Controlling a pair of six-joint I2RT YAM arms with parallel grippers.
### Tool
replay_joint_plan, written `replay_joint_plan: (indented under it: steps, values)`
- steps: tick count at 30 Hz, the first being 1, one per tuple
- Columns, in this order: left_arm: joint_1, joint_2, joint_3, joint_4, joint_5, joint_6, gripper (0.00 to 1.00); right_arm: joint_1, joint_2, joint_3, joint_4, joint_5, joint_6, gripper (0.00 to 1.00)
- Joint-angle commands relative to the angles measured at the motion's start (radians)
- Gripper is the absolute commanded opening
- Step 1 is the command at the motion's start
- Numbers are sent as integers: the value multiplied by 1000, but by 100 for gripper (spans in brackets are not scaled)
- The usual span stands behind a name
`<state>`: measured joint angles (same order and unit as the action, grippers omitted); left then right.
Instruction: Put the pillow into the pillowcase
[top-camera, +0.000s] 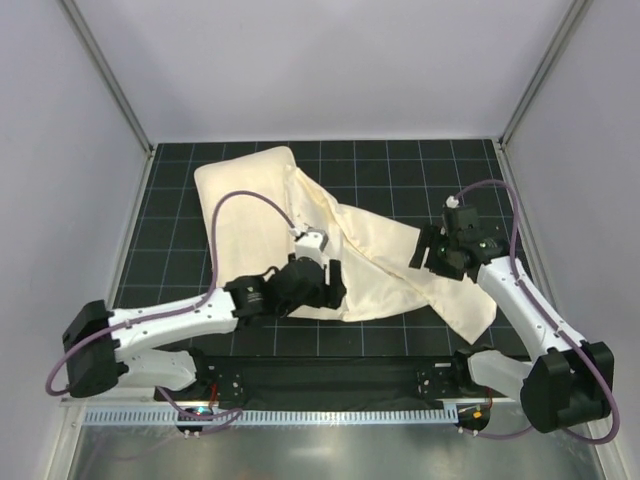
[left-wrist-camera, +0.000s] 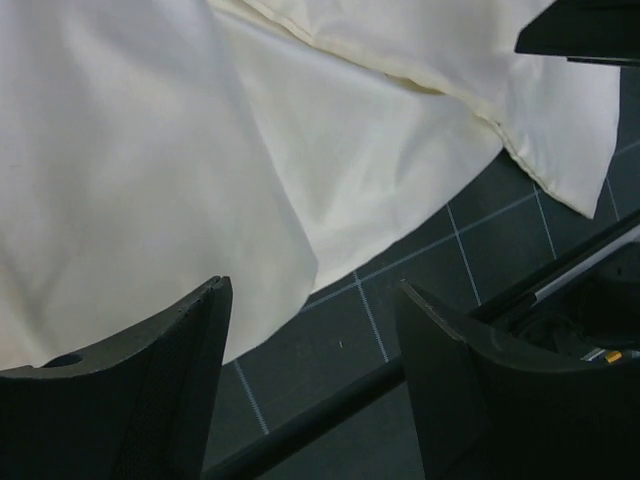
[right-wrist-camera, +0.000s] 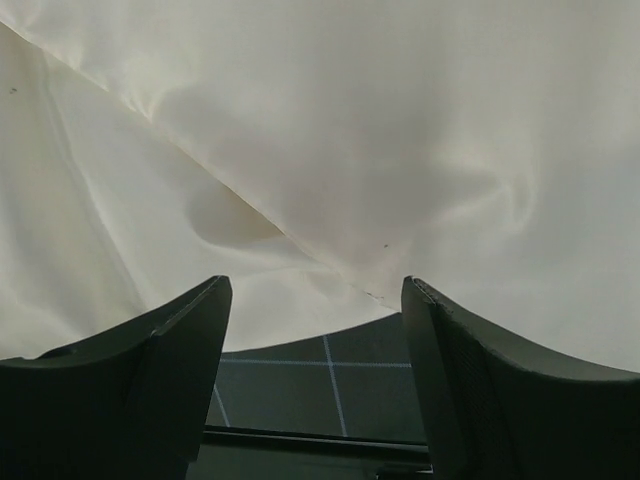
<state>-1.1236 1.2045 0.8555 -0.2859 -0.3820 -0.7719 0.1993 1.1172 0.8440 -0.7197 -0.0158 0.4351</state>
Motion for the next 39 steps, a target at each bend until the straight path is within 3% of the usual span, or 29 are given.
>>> replay_joint_plan:
  steps: [1, 5, 9, 14, 19, 20, 23, 27, 35, 39]
  values:
    - [-13, 114, 24, 198, 107, 3, 70, 15, -57, -92, 103, -24, 138, 77]
    - [-13, 260, 39, 321, 190, 9, 70, 29, -91, -146, 137, 11, 134, 79]
    - [-8, 409, 137, 306, 215, 62, 70, 43, -18, -138, 123, 46, 88, 76]
    - [7, 550, 232, 307, 255, 48, 69, 72, 64, -157, 150, 140, 99, 69]
    - [44, 596, 209, 349, 276, 3, 68, 74, 95, -175, 187, 214, 114, 56]
    - [50, 604, 195, 355, 293, -4, 67, 74, 104, -175, 193, 230, 113, 45]
    - [71, 609, 171, 376, 318, -30, 67, 74, 121, -163, 192, 270, 111, 25]
    - [79, 624, 131, 406, 315, -52, 66, 74, 125, -131, 183, 292, 103, 4]
    - [84, 649, 105, 433, 321, -76, 64, 74, 136, 3, 146, 333, 60, 4]
    - [82, 662, 100, 433, 328, -86, 63, 48, 203, 203, 95, 405, 27, 4]
